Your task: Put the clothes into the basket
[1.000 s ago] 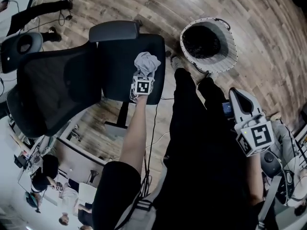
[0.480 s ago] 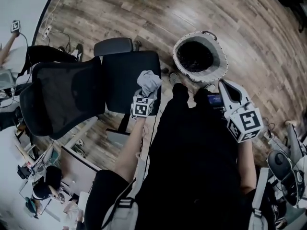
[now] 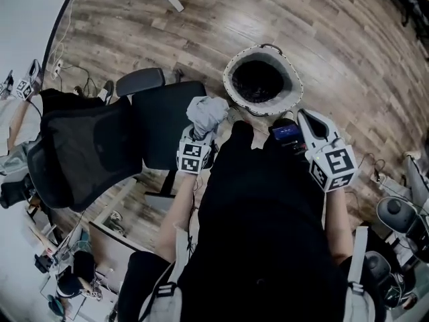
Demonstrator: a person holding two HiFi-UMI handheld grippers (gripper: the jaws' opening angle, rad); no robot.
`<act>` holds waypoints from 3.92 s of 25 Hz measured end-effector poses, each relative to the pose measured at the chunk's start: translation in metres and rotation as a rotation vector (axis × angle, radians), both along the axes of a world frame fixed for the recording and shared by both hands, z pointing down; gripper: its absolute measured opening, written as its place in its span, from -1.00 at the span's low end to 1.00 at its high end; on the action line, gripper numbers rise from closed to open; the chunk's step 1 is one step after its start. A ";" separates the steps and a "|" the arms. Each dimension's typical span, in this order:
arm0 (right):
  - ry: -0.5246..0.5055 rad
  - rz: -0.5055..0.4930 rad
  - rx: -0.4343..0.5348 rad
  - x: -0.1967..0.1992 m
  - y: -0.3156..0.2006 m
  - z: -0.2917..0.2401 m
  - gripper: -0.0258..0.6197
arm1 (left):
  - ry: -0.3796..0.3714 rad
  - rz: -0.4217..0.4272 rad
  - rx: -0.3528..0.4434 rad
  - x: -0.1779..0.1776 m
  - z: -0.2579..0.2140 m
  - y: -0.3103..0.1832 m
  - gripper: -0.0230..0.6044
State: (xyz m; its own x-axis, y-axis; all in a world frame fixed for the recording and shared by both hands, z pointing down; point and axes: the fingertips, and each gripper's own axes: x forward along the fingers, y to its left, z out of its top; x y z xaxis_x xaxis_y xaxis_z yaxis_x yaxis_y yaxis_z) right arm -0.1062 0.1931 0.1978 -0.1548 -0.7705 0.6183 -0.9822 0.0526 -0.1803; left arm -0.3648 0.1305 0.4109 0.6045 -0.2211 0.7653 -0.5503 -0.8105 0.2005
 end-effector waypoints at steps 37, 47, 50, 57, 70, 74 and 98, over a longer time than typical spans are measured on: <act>-0.241 -0.388 -0.061 0.261 -0.054 0.096 -0.87 | -0.096 -0.176 -0.189 0.354 0.059 0.048 -0.50; -0.284 -0.337 -0.116 0.257 -0.058 0.189 -0.87 | -0.170 0.100 -0.199 0.384 0.193 0.065 -0.50; -0.306 -0.326 -0.167 0.253 -0.051 0.216 -0.87 | -0.195 0.146 -0.165 0.384 0.229 0.061 -0.49; -0.316 -0.296 -0.251 0.253 -0.052 0.274 -0.87 | -0.199 0.137 -0.166 0.398 0.313 0.033 -0.49; -0.312 -0.334 -0.330 0.253 -0.052 0.338 -0.87 | -0.210 0.062 -0.234 0.428 0.429 -0.009 -0.48; -0.333 -0.304 -0.359 0.261 -0.044 0.363 -0.87 | -0.244 0.034 -0.235 0.427 0.465 -0.019 -0.48; -0.365 -0.256 -0.453 0.240 0.001 0.429 -0.87 | -0.354 -0.023 -0.409 0.393 0.577 -0.007 -0.47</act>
